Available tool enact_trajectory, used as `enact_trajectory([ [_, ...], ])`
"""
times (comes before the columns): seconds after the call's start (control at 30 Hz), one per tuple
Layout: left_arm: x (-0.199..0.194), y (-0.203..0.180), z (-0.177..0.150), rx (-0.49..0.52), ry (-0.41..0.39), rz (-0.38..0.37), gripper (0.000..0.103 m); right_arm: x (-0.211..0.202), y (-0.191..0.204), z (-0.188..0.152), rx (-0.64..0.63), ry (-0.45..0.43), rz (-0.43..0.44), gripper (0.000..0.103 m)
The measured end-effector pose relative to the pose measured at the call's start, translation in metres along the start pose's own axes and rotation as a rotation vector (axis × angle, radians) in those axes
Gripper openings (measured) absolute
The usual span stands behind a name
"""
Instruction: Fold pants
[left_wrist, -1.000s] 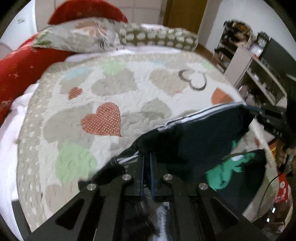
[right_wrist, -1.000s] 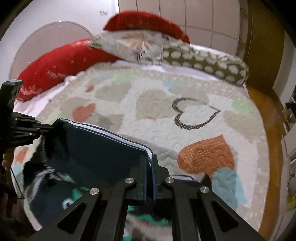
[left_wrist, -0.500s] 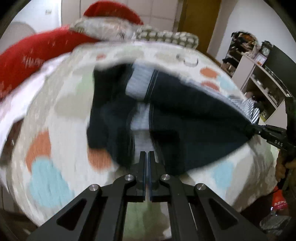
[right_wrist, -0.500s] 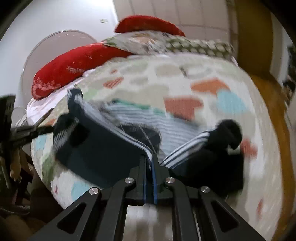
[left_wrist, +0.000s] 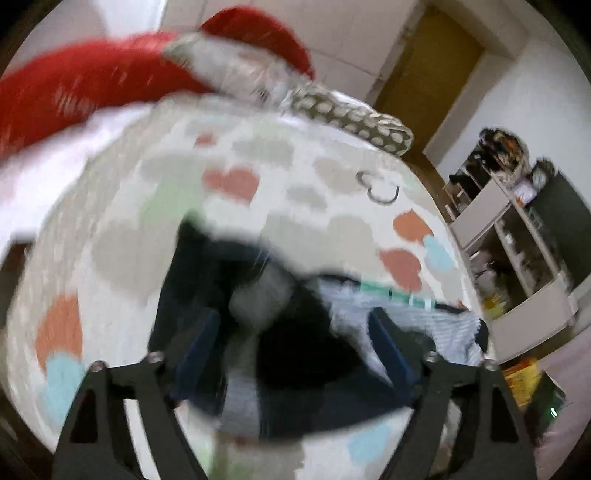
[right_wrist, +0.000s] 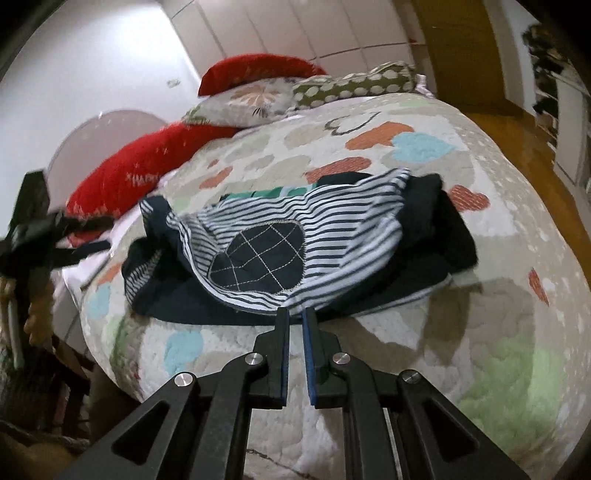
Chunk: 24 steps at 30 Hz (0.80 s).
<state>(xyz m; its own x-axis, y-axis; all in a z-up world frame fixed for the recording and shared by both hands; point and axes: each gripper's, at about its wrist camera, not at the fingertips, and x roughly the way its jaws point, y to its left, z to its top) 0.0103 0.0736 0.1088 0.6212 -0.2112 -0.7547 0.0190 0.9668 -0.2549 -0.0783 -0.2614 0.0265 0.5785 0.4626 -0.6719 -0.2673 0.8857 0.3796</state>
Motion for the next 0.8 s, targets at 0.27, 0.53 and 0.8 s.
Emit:
enact_trajectory([
  [0.27, 0.088, -0.018, 0.039, 0.29, 0.153, 0.513, 0.028, -0.014, -0.011, -0.017, 0.068, -0.035, -0.018, 0.008],
  [0.53, 0.053, 0.036, -0.067, 0.203, 0.24, 0.473, 0.031, -0.027, -0.026, -0.022, 0.118, -0.073, -0.03, 0.009],
  [0.8, 0.01, 0.049, -0.097, 0.063, 0.096, 0.379, 0.055, -0.031, -0.026, -0.01, 0.145, -0.096, -0.072, 0.027],
])
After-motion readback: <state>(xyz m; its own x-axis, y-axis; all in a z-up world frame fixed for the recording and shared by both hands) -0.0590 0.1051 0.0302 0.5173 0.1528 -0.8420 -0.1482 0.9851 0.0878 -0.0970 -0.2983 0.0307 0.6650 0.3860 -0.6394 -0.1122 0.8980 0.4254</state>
